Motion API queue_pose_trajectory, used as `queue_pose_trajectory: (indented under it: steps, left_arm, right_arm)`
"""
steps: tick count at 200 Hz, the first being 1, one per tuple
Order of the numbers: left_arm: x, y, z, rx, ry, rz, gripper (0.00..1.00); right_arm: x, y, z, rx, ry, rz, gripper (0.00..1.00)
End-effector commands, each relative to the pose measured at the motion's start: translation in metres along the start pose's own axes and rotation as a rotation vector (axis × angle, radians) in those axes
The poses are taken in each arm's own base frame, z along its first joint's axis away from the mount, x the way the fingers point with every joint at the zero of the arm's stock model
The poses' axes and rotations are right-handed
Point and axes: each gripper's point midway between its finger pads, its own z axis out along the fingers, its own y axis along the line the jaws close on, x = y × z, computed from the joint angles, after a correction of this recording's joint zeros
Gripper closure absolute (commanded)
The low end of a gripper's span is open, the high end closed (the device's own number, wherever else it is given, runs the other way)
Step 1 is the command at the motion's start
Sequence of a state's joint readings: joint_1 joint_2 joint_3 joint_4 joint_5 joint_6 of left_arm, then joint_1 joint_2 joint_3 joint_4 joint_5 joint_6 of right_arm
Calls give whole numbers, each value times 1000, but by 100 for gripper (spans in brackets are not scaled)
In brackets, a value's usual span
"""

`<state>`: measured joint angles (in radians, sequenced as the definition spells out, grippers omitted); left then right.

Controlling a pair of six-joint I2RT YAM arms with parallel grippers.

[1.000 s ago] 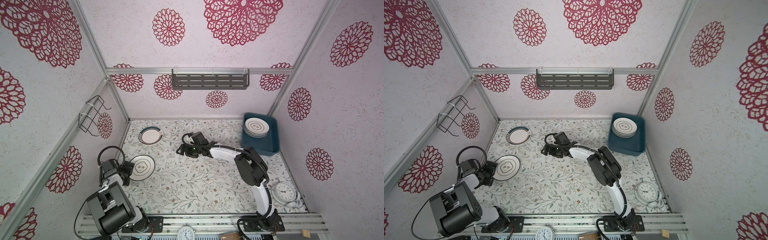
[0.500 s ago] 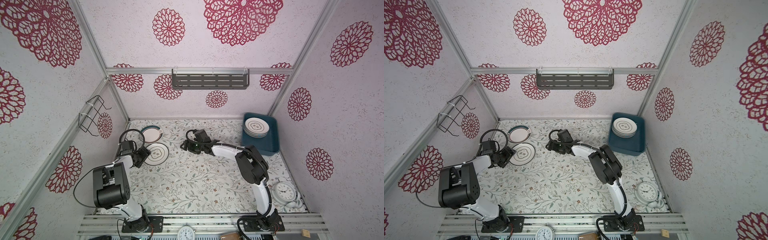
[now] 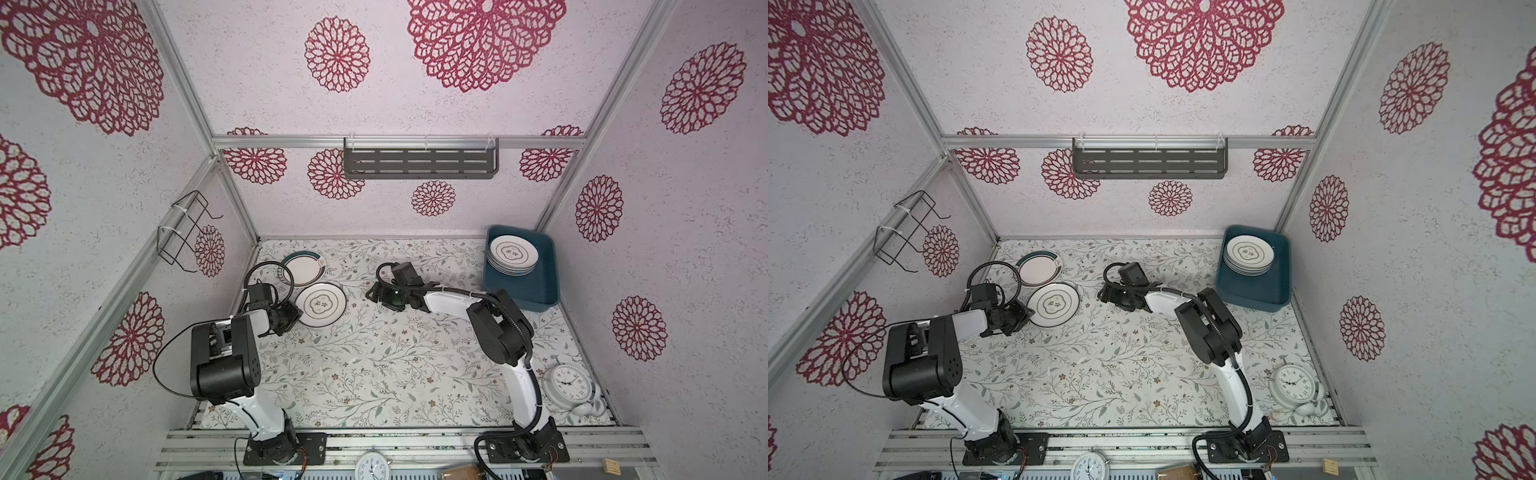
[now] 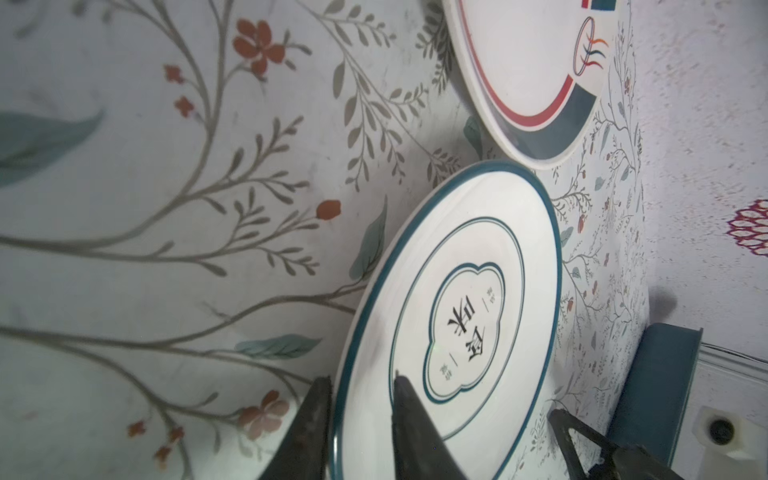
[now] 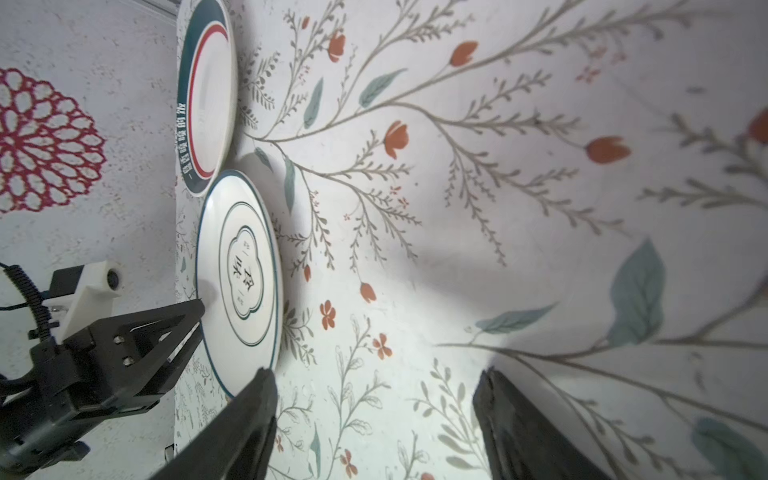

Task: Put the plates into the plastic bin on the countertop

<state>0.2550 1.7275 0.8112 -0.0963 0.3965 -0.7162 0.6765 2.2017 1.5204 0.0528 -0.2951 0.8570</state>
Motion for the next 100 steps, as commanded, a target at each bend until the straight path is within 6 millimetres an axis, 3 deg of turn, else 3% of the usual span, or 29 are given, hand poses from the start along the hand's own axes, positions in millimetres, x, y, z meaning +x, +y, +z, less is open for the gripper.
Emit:
queue_pose_trajectory:
  steps: [1, 48, 100]
  left_arm:
    - [1, -12, 0, 66, -8, 18, 81]
    - [4, -32, -3, 149, -16, 23, 97]
    - [9, -80, -20, 252, -21, 70, 100]
  right_arm:
    - [-25, 20, -26, -42, -75, 6, 21]
    - [-35, 20, -48, -68, -122, 36, 21]
    - [-49, 15, -85, -140, -207, 105, 21]
